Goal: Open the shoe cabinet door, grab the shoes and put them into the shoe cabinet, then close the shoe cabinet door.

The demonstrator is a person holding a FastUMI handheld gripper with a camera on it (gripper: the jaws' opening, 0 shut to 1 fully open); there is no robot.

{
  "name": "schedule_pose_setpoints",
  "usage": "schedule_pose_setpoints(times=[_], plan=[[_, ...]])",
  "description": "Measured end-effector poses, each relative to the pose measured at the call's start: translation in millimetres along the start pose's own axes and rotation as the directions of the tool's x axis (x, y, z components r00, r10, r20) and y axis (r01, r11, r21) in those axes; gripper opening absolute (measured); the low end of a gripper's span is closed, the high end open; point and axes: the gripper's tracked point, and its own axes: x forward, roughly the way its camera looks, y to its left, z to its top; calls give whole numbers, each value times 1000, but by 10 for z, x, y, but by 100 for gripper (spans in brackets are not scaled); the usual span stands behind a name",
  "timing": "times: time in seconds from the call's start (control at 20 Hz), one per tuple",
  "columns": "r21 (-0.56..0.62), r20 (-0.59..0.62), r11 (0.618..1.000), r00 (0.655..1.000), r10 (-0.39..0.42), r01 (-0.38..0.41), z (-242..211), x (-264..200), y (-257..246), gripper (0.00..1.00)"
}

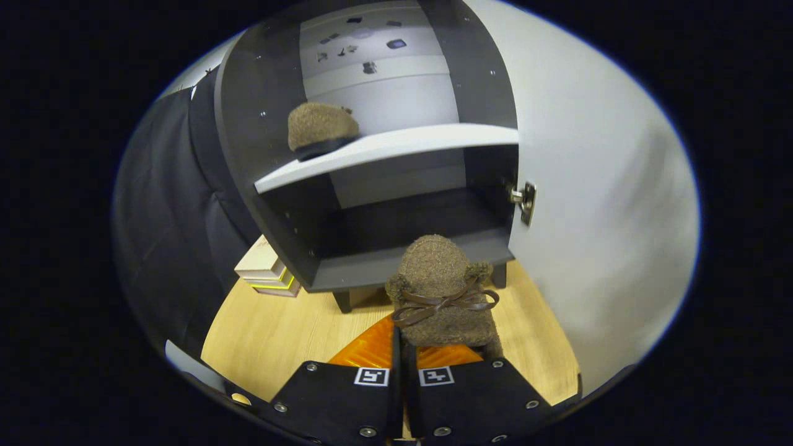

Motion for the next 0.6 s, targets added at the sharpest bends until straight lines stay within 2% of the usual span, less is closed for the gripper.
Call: schedule_pose_setpoints(times=[0.6], plan=[[-60, 120, 995, 990, -70, 78, 1279, -94, 202, 3]])
